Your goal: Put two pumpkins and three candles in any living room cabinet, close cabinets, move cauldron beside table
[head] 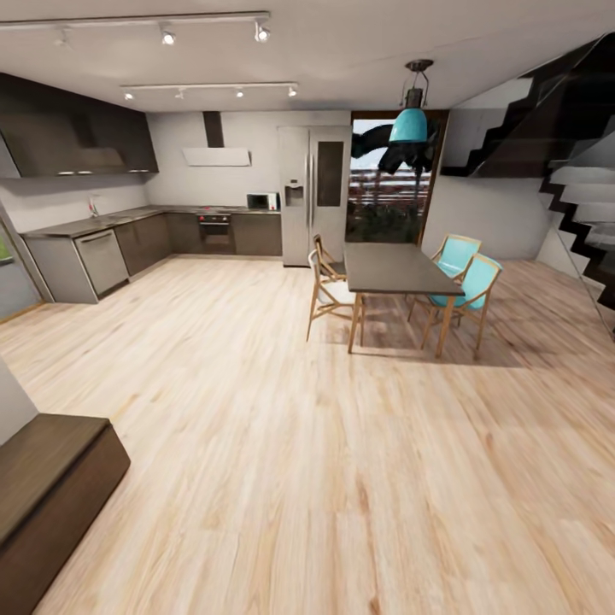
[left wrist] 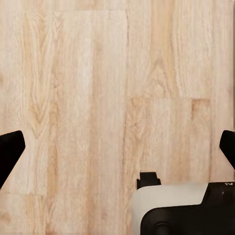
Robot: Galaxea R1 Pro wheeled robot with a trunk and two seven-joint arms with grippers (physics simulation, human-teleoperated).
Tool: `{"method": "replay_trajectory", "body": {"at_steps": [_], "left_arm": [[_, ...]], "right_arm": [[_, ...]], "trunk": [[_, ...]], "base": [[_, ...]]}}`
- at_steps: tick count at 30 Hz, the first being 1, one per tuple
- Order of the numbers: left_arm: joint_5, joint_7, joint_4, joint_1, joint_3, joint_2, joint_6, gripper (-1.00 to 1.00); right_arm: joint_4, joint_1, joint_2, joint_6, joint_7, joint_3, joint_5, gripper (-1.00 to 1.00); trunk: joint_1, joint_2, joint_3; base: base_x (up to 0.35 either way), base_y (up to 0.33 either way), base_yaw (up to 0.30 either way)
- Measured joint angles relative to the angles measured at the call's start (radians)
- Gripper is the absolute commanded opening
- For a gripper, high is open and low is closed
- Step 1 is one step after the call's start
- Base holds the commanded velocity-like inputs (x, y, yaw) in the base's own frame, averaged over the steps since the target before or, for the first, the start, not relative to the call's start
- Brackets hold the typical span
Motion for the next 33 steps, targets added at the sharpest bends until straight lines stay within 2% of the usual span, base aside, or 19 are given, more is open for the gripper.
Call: {"method": "replay_trajectory", "body": {"at_steps": [11,33], "left_arm": [[0.0,0.0,0.0,0.0,0.0,0.0,-0.001,1.0],[-0.002,0.0,0.0,0.0,-0.001,-0.001,-0.001,1.0]], "right_arm": [[0.0,0.0,0.0,0.0,0.0,0.0,0.0,1.0],[0.0,-0.001,0.005,0.0,-0.001,0.001,0.001,1.0]], "trunk": [[0.0,0.0,0.0],[0.0,0.0,0.0]], "base": [[0.314,-0.134,0.033],[0.272,-0.191,0.274]]}}
